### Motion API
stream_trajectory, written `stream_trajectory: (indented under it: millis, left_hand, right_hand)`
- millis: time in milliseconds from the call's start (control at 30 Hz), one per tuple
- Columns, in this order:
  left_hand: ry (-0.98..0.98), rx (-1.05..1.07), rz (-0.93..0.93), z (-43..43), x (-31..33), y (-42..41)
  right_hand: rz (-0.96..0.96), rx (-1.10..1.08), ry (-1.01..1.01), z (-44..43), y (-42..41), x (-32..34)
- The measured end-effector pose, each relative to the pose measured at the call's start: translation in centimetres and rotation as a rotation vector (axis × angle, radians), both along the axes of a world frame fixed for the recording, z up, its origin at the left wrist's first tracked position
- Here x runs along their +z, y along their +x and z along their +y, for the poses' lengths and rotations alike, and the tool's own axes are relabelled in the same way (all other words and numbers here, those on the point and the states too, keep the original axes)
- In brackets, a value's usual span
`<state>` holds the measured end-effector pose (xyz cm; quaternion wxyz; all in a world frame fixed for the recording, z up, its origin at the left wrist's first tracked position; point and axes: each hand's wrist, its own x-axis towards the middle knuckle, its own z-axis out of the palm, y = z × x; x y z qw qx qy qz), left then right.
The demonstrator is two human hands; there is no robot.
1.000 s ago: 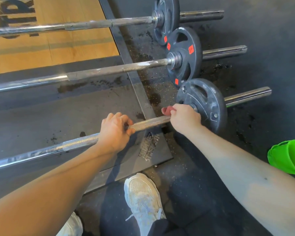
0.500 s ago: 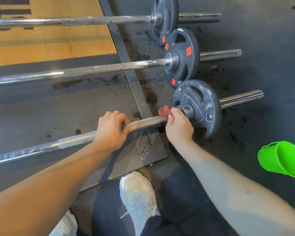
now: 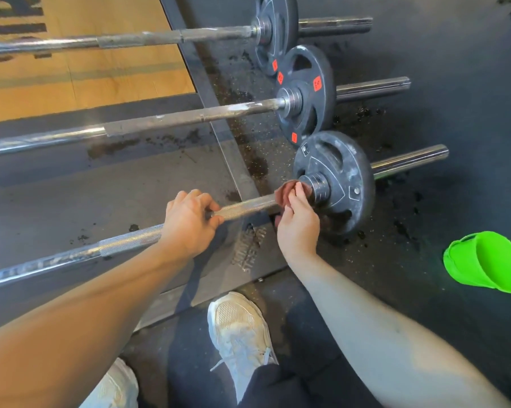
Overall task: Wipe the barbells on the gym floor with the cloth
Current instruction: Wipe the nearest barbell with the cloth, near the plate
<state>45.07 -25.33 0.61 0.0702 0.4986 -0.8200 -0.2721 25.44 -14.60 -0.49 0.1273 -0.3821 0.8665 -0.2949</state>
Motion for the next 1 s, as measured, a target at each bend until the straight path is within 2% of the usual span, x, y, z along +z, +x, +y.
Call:
stream_trajectory:
  millis: [67,133,233,300,433,500,700,800,867,1000]
  left_hand:
    - [-0.005,-0.002,-0.012,-0.1,0.0,0.0]
    - [-0.016,-0.004,-0.04,-0.2,0.1,-0.1]
    - [-0.05,-0.034,-0.066,-0.4,0.0,-0.1]
    - [-0.07,-0.057,-0.078,-0.4,0.0,0.0]
    - [-0.102,-0.044,-0.004,-0.2,-0.3,1.0]
    - [-0.098,-0.007,0.025,0.1,-0.2,2.1]
    - [-0.106,0.042,-0.002,0.7,0.8,6.4]
    - [-0.126,0.052,-0.053,0.4,1.4,8.4]
    - [-0.123,0.046,-0.072,0.2,1.4,9.5]
    - [-0.088,0.054,-0.061,0.2,1.2,10.0]
  right_hand:
    - [0.015,0.125,-0.014,-0.1,3.2,-0.3]
    - [-0.003,0.355,-0.038,0.2,5.3,-0.5]
    - [-0.004,0.544,-0.039,0.3,3.7,-0.5]
    - [0.043,0.479,-0.037,0.5,1.0,-0.3]
    - [0.004,0.107,0.02,1.0,-2.3,0.6]
    - [0.045,0.152,0.054,0.6,-0.7,1.0]
    - [0.056,0.535,0.067,-2.2,8.9,0.7]
    - [0.036,0.647,0.091,-2.8,7.6,1.9]
    - [0.059,0.578,0.129,-2.6,4.7,2.6]
    - [0.073,0.287,0.133,-1.5,1.8,2.9]
